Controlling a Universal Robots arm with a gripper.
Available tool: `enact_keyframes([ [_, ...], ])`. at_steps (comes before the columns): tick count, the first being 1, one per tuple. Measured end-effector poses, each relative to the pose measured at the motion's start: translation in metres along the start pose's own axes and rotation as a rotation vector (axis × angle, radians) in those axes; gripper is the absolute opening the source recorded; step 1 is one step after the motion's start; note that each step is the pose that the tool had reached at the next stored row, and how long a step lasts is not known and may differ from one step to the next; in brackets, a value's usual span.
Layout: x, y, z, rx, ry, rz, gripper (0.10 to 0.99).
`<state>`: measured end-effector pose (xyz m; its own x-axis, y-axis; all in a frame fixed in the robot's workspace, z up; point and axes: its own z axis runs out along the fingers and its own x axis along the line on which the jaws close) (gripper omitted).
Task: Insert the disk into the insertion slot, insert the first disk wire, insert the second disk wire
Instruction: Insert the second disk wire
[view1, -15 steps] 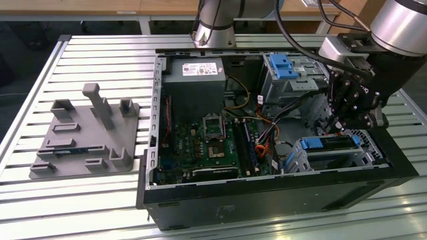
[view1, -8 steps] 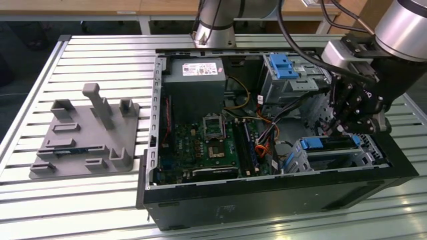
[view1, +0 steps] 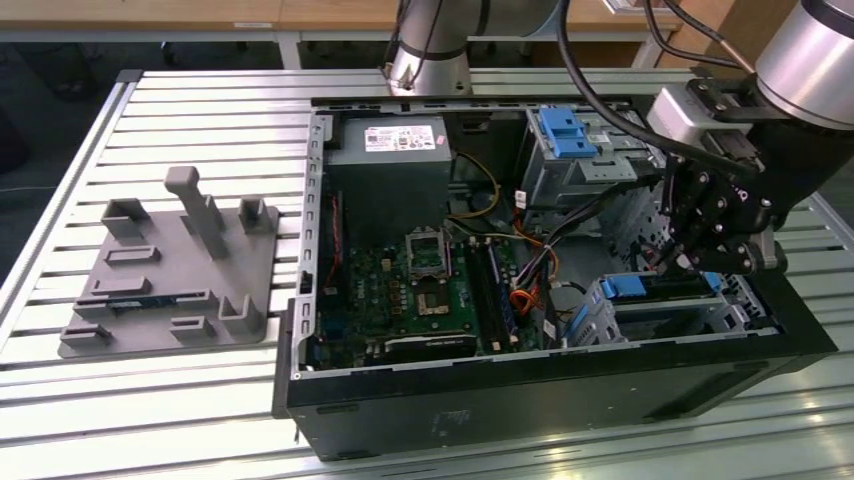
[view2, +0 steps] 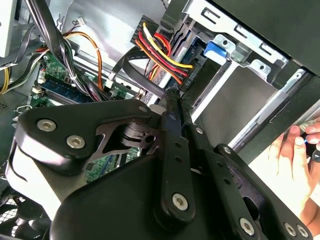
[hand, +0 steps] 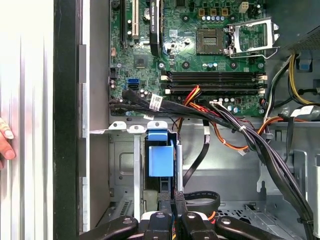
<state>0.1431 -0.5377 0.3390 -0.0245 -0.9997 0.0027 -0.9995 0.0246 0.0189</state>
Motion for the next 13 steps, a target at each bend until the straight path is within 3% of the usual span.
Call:
enact_keyframes([
  [13, 0.0018, -0.0015, 0.0017, 0.0, -0.0029, 0.0, 0.149],
])
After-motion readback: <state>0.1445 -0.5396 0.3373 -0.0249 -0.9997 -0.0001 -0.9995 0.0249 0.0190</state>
